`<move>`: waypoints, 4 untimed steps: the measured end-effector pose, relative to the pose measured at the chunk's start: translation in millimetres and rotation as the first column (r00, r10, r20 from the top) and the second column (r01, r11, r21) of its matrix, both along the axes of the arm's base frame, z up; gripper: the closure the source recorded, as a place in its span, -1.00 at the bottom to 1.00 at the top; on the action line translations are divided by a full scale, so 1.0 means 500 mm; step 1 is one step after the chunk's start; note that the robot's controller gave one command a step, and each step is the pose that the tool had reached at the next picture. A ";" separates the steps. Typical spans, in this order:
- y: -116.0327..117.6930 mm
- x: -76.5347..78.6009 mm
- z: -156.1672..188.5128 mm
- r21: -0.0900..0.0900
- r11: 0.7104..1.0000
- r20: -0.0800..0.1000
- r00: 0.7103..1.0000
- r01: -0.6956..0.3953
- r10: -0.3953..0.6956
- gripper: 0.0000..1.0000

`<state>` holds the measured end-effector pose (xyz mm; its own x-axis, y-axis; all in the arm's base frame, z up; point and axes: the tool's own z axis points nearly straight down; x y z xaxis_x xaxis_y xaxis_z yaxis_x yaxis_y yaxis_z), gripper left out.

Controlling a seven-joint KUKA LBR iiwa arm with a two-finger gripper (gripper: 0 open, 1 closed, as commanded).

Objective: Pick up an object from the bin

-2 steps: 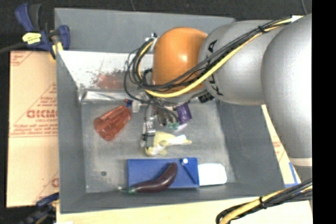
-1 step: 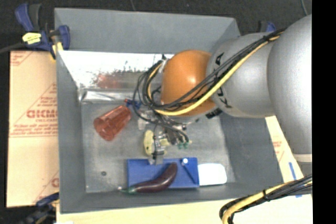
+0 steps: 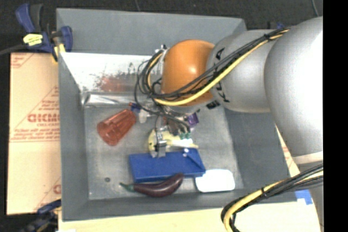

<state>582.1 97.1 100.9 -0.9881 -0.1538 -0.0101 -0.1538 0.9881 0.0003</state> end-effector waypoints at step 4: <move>-0.096 -0.083 -0.052 -0.008 0.950 0.031 0.950 -0.312 0.312 -1.00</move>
Offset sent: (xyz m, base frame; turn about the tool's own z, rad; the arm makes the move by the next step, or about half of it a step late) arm -0.0154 -0.0540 -0.0309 -0.1729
